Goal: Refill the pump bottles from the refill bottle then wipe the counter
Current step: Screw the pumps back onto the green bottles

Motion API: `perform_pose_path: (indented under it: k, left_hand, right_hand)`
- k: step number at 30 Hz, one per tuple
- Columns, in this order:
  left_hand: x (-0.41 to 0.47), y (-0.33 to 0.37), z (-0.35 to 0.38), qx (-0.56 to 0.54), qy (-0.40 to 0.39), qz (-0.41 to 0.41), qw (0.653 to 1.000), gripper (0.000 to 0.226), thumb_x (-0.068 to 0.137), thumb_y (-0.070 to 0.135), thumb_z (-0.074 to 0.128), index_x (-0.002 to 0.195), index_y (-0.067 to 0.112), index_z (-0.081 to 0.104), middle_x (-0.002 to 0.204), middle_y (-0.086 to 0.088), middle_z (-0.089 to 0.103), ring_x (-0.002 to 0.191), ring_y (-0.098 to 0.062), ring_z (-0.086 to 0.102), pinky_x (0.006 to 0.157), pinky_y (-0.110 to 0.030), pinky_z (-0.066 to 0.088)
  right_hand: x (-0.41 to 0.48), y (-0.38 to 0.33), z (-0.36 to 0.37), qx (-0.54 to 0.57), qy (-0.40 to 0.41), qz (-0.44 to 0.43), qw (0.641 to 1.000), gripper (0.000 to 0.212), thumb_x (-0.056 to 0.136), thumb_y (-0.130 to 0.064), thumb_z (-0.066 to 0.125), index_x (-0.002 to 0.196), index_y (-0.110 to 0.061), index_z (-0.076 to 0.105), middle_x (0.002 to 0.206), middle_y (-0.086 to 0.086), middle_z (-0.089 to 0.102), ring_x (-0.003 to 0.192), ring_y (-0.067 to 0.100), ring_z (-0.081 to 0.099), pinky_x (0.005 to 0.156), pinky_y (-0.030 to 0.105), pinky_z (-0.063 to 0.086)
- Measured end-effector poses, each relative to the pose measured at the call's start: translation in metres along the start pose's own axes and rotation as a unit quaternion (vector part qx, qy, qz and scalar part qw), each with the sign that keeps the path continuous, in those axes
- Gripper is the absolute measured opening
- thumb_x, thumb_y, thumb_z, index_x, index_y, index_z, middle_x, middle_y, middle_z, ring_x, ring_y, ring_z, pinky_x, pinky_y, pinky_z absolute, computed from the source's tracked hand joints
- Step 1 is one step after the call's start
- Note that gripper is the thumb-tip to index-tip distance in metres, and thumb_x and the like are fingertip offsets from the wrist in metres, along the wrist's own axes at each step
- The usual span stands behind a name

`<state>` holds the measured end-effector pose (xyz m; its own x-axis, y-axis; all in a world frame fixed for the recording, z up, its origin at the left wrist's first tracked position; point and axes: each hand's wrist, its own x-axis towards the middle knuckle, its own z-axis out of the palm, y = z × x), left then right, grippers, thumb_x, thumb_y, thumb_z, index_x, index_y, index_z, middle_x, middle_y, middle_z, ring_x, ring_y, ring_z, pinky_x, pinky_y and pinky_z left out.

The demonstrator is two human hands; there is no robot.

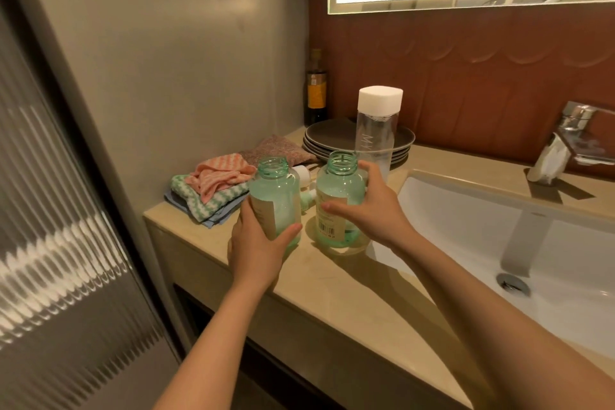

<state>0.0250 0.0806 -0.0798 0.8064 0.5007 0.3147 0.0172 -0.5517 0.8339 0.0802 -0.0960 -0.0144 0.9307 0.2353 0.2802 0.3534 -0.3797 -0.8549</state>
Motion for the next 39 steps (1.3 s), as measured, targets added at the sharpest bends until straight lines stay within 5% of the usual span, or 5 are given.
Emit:
perform_pose_path:
  k: [11, 17, 24, 33, 39]
  left_hand:
    - [-0.008, -0.005, -0.008, 0.002, -0.002, -0.046, 0.999, 0.114, 0.067, 0.031, 0.081, 0.150, 0.028, 0.004, 0.152, -0.002, 0.018, 0.142, -0.028, 0.017, 0.114, -0.051, 0.023]
    - [-0.058, 0.015, 0.000, -0.070, 0.049, 0.072, 0.994, 0.091, 0.068, 0.008, 0.076, 0.141, 0.031, 0.026, 0.127, 0.013, 0.024, 0.128, -0.020, 0.032, 0.106, -0.037, 0.034]
    - [-0.064, 0.045, 0.023, -0.075, 0.034, 0.080, 0.993, 0.108, 0.065, 0.030, 0.085, 0.147, 0.028, 0.015, 0.132, 0.016, 0.019, 0.128, -0.006, 0.025, 0.107, -0.027, 0.026]
    - [-0.059, 0.047, 0.037, -0.038, 0.052, -0.006, 0.998, 0.109, 0.063, 0.058, 0.077, 0.146, 0.033, 0.012, 0.147, 0.003, 0.037, 0.131, -0.021, 0.040, 0.102, -0.047, 0.041]
    - [-0.056, 0.045, 0.038, -0.002, 0.059, -0.008, 0.998, 0.108, 0.062, 0.061, 0.076, 0.146, 0.026, 0.017, 0.145, 0.002, 0.041, 0.129, -0.020, 0.042, 0.102, -0.042, 0.042]
  right_hand:
    - [-0.026, -0.008, 0.020, -0.021, 0.003, -0.061, 0.998, 0.086, 0.061, -0.039, 0.084, 0.130, -0.027, 0.035, 0.123, -0.010, 0.053, 0.106, 0.004, 0.050, 0.087, 0.027, 0.047]
    - [-0.033, -0.009, 0.021, -0.016, -0.022, -0.071, 0.997, 0.085, 0.059, -0.043, 0.084, 0.127, -0.028, 0.035, 0.120, -0.013, 0.052, 0.108, 0.005, 0.050, 0.091, 0.032, 0.048]
    - [-0.025, -0.022, -0.011, -0.052, -0.041, -0.102, 0.993, 0.059, 0.089, -0.062, 0.031, 0.134, -0.025, 0.042, 0.117, -0.014, 0.052, 0.103, -0.001, 0.049, 0.087, 0.025, 0.036]
    - [0.044, 0.018, 0.000, -0.360, -0.073, -0.180, 0.912, 0.051, 0.087, -0.015, 0.060, 0.136, -0.021, 0.045, 0.136, -0.001, 0.050, 0.121, 0.018, 0.047, 0.099, 0.032, 0.041]
    - [0.071, 0.027, 0.035, -0.417, -0.107, -0.205, 0.879, 0.033, 0.094, -0.025, 0.050, 0.126, -0.017, 0.050, 0.128, 0.002, 0.054, 0.113, 0.018, 0.050, 0.086, 0.026, 0.037]
